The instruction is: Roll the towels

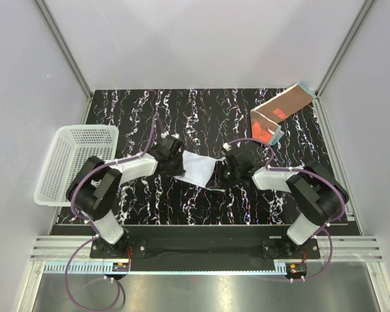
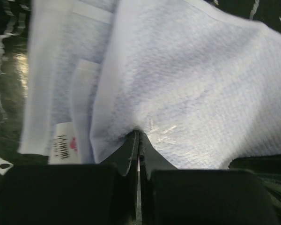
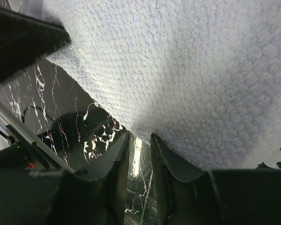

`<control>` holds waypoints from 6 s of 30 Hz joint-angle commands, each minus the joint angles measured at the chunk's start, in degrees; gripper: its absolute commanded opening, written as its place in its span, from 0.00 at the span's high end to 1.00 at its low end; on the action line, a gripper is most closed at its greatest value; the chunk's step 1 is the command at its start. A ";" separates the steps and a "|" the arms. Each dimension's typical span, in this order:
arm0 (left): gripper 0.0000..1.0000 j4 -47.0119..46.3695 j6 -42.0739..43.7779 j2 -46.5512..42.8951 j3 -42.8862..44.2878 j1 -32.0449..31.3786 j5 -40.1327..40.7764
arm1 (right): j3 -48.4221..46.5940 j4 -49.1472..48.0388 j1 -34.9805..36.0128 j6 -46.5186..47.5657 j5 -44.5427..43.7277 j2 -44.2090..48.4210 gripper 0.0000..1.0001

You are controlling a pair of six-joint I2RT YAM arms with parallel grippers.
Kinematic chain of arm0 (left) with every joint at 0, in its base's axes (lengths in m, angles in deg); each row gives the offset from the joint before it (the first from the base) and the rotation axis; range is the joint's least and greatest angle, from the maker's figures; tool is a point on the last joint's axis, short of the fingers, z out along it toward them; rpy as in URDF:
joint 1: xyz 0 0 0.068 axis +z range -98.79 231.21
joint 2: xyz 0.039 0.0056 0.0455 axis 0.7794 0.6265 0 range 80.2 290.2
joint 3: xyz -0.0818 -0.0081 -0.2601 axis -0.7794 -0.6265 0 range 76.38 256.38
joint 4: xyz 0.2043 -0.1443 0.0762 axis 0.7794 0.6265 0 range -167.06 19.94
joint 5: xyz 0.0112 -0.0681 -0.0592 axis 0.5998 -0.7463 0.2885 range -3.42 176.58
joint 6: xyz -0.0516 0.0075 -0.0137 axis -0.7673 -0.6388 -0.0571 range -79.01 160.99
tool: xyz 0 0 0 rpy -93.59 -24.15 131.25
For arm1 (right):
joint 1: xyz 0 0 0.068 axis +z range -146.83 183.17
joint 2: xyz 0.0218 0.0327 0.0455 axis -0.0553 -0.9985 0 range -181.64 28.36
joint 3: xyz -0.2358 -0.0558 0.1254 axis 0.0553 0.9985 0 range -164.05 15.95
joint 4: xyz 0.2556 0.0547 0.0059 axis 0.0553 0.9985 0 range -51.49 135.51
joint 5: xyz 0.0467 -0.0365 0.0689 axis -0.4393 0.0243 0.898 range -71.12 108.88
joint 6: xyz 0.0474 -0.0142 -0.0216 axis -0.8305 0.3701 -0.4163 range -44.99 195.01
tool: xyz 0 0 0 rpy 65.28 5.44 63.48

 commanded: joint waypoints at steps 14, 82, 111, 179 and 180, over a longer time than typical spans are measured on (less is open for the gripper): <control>0.45 9.24 -1.33 -3.16 -1.17 10.47 13.31 | 1.43 16.31 0.49 2.70 -6.03 -2.78 0.65; 0.43 18.83 4.30 25.04 40.15 -35.77 34.31 | -3.85 51.30 1.81 -4.60 -41.45 63.67 0.00; 1.00 5.74 1.75 16.44 22.49 -33.39 25.71 | -3.15 49.73 1.81 -6.44 -39.16 59.46 0.00; 1.00 -13.43 -3.70 -24.17 -19.00 -29.09 16.47 | -6.48 22.65 0.67 -5.04 -24.84 5.58 0.65; 1.00 -13.60 -3.78 -24.87 -19.26 -29.09 16.55 | -6.48 22.56 -0.20 -4.34 -24.75 5.49 0.65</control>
